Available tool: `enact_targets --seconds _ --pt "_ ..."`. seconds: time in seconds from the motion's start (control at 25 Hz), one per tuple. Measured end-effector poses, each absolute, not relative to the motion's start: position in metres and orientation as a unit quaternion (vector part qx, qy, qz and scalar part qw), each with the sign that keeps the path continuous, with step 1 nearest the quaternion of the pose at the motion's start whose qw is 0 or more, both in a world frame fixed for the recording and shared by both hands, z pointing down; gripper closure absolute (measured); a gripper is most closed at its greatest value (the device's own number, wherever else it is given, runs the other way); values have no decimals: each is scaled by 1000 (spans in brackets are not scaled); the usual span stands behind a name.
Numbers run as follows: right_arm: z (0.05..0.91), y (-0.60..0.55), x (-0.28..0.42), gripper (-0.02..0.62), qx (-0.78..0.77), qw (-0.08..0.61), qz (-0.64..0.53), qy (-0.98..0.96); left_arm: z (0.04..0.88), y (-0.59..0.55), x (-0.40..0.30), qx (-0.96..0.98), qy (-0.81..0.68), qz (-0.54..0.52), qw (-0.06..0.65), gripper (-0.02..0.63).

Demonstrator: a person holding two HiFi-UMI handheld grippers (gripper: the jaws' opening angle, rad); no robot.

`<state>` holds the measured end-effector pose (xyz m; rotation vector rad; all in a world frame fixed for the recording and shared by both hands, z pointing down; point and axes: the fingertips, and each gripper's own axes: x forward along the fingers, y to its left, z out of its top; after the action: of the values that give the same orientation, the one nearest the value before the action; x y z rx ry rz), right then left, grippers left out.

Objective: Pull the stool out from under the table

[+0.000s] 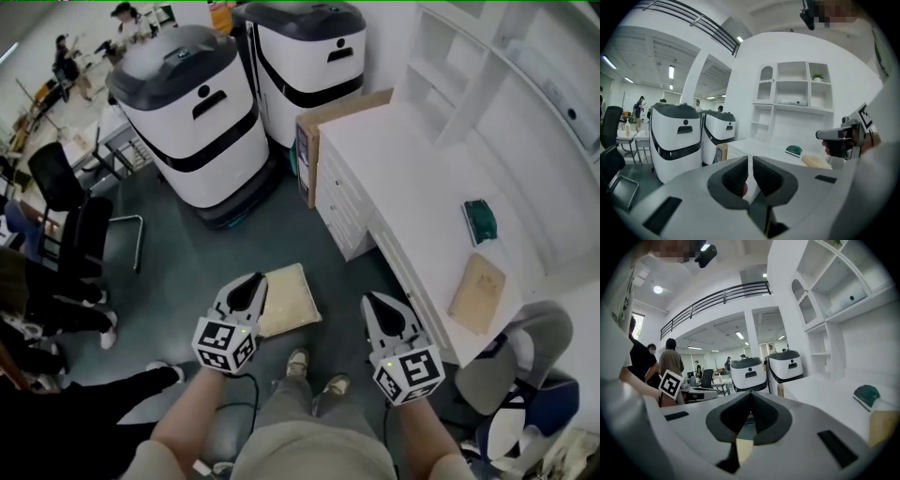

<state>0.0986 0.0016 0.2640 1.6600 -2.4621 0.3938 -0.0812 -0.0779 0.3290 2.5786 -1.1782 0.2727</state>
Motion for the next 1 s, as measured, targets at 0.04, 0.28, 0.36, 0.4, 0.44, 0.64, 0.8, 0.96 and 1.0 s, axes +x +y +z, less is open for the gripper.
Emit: enact_targets --seconds 0.04,0.28,0.36,0.4,0.44,0.64,0.8,0.96,1.0 --pt "253 8 103 574 561 76 119 -816 318 -75 -74 901 -400 95 136 557" --pt "199 43 138 574 597 79 74 -795 263 -57 -19 933 -340 93 72 558" --pt "183 58 151 574 609 71 67 -787 247 -47 3 943 -314 87 61 558" --pt "175 66 157 574 617 67 62 -782 239 -41 13 948 -302 84 57 558" --pt "167 73 163 574 625 61 59 -776 232 -36 22 952 -290 81 54 558" --pt "135 105 188 574 664 41 35 -746 193 -13 61 963 -259 72 10 558" --pt "121 131 207 574 686 29 25 -726 166 7 92 972 -225 63 -14 558" --pt "111 155 220 574 706 9 23 -708 156 27 114 979 -192 60 -27 558" --pt "109 159 222 574 709 4 22 -705 153 32 118 980 -187 59 -29 558"
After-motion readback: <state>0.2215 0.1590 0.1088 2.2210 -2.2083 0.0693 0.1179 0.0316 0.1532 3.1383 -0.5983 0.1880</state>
